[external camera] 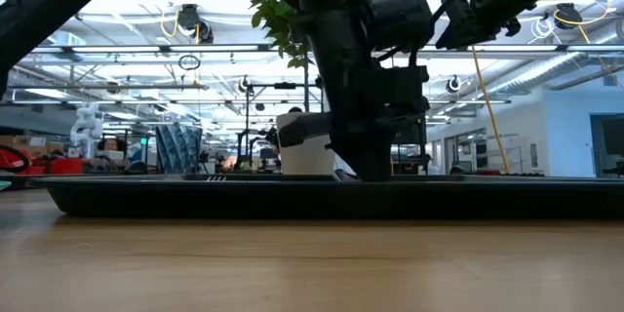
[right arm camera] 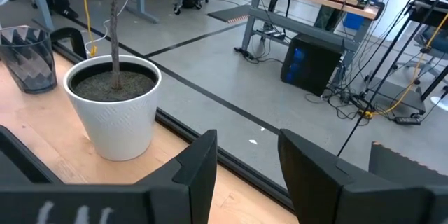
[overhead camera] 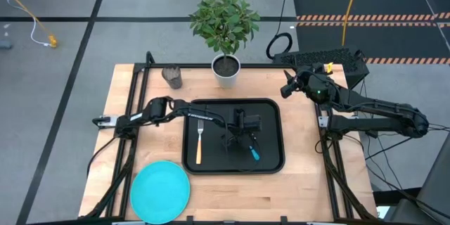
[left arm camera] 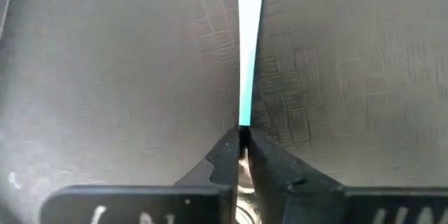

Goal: Pick and place plate/cup/fork/spoon on tray
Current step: Put the blue spoon on the black tray

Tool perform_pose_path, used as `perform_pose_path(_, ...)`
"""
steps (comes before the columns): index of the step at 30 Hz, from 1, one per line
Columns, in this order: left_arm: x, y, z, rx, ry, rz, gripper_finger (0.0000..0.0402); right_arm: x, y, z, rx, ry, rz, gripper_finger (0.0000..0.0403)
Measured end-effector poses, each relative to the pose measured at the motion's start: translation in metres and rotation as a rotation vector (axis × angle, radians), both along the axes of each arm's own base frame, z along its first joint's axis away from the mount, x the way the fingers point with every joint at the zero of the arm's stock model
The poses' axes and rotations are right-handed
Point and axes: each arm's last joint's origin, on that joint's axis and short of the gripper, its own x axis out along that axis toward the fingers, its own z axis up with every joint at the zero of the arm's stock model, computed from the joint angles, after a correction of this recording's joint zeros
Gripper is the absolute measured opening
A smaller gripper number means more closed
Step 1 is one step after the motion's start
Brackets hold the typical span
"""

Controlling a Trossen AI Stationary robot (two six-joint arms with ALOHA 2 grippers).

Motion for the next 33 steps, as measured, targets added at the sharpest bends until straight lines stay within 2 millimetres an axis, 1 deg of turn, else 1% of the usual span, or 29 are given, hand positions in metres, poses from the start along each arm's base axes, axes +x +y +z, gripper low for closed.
perform_pose_path(3, -0.001, -0.002, 0.005, 0.028, 0.004, 0.0, 0.0009, 0.0, 0.0, -0.003, 0.001, 0.007, 0.0, 0.0144)
perform_pose_path(9, -0.002, -0.007, 0.022, 0.049, -0.016, -0.041, 0.0008, 0.0, -0.001, -0.004, 0.002, 0.011, -0.005, 0.0144)
perform_pose_path(12, -0.005, -0.011, 0.027, 0.052, -0.006, -0.053, 0.0007, 0.0, -0.001, -0.004, 0.003, 0.012, -0.005, 0.0144)
perform_pose_path(17, -0.02, -0.016, 0.041, 0.066, 0.082, -0.095, 0.0007, -0.001, -0.001, -0.005, 0.005, 0.016, -0.005, 0.0144)
perform_pose_path(20, -0.03, -0.016, 0.043, 0.079, 0.17, -0.103, 0.0007, -0.001, -0.001, -0.005, 0.005, 0.016, -0.005, 0.0144)
perform_pose_path(25, -0.044, -0.015, 0.056, 0.094, 0.243, -0.102, 0.0007, -0.001, -0.001, -0.005, 0.005, 0.016, -0.005, 0.0144)
perform_pose_path(28, -0.048, -0.018, 0.057, 0.146, 0.272, -0.083, 0.0007, -0.001, -0.001, -0.005, 0.005, 0.016, -0.005, 0.0144)
perform_pose_path(33, -0.048, -0.032, 0.057, 0.176, 0.265, -0.114, 0.0006, -0.001, -0.001, -0.005, 0.005, 0.016, -0.005, 0.0144)
